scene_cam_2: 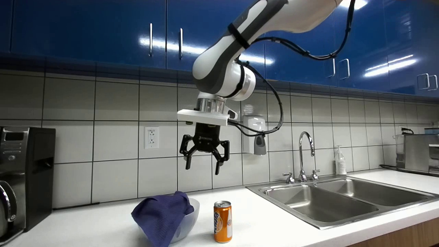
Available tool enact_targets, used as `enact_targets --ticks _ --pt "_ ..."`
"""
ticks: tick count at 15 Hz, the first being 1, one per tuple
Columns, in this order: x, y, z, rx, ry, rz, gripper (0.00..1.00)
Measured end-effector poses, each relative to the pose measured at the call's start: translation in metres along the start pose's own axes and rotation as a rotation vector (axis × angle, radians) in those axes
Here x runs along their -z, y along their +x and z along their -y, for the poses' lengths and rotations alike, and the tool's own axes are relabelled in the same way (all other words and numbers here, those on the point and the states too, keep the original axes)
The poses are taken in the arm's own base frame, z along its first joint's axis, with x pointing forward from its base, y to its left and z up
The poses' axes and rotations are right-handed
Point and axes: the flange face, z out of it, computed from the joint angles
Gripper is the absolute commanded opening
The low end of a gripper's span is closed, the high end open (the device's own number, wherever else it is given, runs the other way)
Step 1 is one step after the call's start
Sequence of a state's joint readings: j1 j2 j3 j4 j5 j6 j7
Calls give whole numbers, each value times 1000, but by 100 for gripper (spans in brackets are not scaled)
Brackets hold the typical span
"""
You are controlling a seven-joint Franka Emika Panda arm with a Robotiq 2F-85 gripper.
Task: Place the towel in the bowl
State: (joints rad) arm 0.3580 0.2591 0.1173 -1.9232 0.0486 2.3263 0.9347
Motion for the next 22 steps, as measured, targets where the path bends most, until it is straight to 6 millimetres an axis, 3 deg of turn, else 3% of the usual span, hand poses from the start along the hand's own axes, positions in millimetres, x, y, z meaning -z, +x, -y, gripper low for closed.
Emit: enact_targets --ticks 14,18,22 --pt "72 -34 -146 -93 -80 -51 100" --pt "90 -52 -174 -101 -123 -14 100" --pt "103 -63 -188 -113 -155 10 100"
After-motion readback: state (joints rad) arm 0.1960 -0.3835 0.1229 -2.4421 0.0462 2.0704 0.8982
